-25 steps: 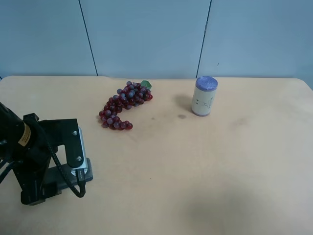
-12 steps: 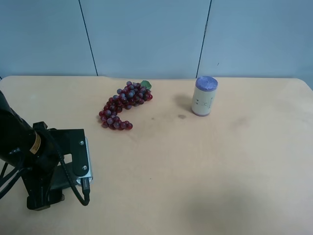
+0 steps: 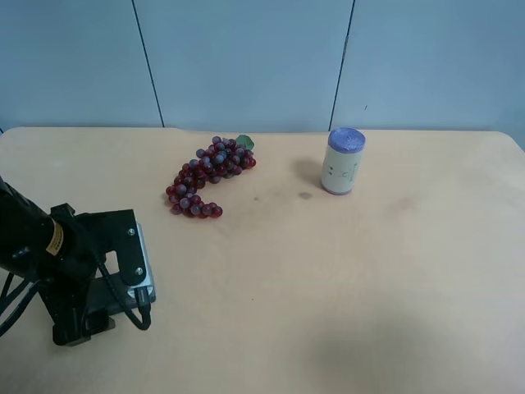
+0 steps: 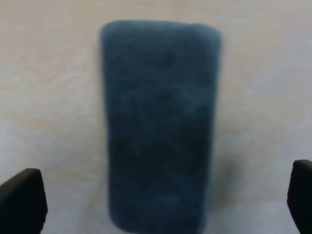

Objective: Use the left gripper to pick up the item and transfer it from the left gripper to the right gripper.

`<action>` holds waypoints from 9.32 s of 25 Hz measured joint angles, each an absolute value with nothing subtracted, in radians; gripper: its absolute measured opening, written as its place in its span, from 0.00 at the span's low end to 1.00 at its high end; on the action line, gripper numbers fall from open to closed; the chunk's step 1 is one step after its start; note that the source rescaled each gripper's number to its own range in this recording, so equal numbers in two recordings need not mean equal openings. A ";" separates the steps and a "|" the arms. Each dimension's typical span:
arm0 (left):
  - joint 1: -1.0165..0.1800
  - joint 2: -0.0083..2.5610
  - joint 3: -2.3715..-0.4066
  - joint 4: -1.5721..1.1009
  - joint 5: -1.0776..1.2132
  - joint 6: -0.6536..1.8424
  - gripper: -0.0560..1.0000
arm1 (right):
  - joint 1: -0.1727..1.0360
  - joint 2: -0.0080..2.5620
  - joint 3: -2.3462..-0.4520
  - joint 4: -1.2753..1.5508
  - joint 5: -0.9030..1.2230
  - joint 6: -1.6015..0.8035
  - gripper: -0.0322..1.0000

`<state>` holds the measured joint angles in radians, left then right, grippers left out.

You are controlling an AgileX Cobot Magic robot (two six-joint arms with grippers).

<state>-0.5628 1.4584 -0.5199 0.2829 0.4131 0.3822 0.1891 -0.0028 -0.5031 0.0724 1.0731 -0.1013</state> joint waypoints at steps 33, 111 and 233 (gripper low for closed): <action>-0.520 1.632 -0.515 0.233 0.310 0.464 1.00 | 0.189 -0.003 -0.503 0.072 1.073 -0.101 1.00; -0.660 1.345 -0.881 0.126 0.888 0.448 0.05 | 0.189 -0.003 -0.503 0.072 1.073 -0.101 1.00; -0.882 1.469 -1.163 0.121 0.834 0.478 0.05 | 0.312 1.679 -0.872 1.541 1.100 -1.141 0.88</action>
